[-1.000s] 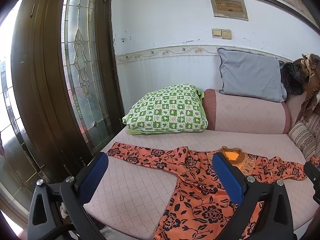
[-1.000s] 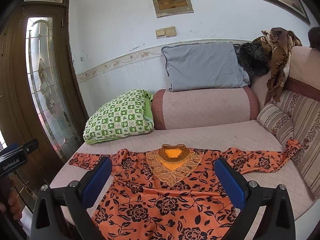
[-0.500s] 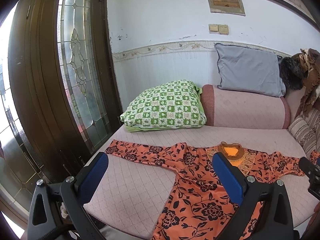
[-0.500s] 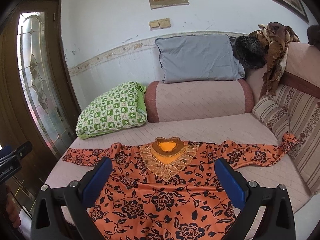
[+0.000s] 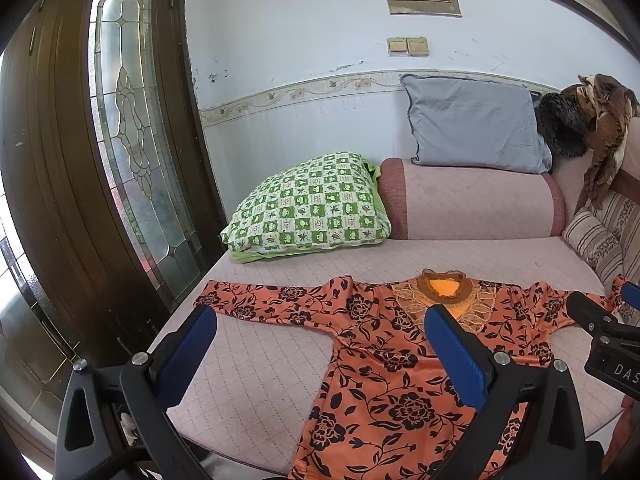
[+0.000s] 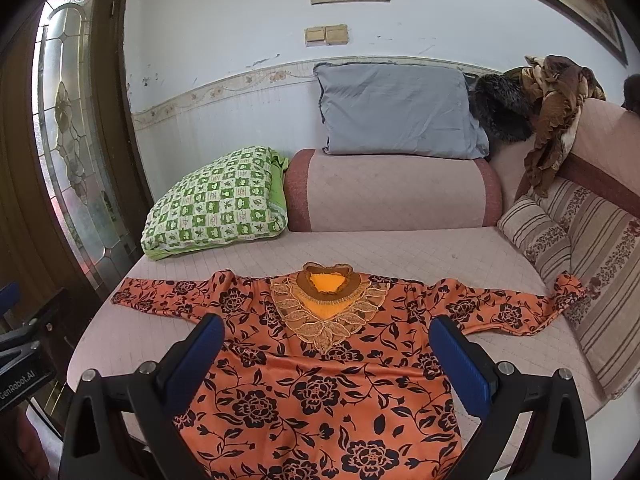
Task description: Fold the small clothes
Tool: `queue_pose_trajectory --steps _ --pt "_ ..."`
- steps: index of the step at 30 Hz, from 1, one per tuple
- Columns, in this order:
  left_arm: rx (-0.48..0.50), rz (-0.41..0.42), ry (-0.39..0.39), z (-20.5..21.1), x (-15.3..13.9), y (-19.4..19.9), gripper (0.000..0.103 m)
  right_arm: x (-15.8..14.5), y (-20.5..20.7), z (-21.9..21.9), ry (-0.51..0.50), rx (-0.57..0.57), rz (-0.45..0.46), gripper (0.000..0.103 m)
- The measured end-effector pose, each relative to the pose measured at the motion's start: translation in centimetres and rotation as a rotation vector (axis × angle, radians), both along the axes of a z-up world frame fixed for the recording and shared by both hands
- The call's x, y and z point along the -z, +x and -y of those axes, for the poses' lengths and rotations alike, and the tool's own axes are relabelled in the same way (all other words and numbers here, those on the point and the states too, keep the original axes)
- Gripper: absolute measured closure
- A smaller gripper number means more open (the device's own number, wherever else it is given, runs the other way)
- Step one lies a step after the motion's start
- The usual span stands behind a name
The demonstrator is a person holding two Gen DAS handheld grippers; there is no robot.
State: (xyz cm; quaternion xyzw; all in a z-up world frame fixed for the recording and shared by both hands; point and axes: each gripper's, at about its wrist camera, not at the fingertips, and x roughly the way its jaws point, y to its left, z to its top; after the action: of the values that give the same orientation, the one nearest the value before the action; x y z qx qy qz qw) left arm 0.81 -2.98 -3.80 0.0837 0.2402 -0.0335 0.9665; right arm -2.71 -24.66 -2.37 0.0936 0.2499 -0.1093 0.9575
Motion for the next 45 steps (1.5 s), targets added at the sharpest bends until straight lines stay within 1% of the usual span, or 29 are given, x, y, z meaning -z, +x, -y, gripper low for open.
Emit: queue_pose_trajectory --steps 25,31,38,40,42,45 --pt "-0.009 -0.035 0.012 -0.1 1.5 1.4 0.000 1.4 1.4 0.0 0.006 -0.011 -0.045 0.000" --pt "-0.015 -0.051 0.017 0.0 2.3 2.4 0.000 2.1 2.2 0.0 0.012 -0.014 -0.059 0.000" --pt "-0.017 -0.082 0.032 0.9 4.0 4.6 0.000 3.9 4.0 1.4 0.049 -0.002 -0.088 0.000" --pt "-0.010 -0.108 0.027 1.5 5.1 6.1 0.000 4.8 4.8 2.5 0.063 0.012 -0.096 0.000" --pt "0.011 -0.164 0.001 2.2 6.7 8.1 0.000 6.3 5.8 4.5 0.103 0.031 -0.098 0.000" --pt "0.045 -0.276 -0.056 3.7 10.7 12.0 0.000 9.6 7.7 8.9 0.193 0.083 -0.125 0.000"
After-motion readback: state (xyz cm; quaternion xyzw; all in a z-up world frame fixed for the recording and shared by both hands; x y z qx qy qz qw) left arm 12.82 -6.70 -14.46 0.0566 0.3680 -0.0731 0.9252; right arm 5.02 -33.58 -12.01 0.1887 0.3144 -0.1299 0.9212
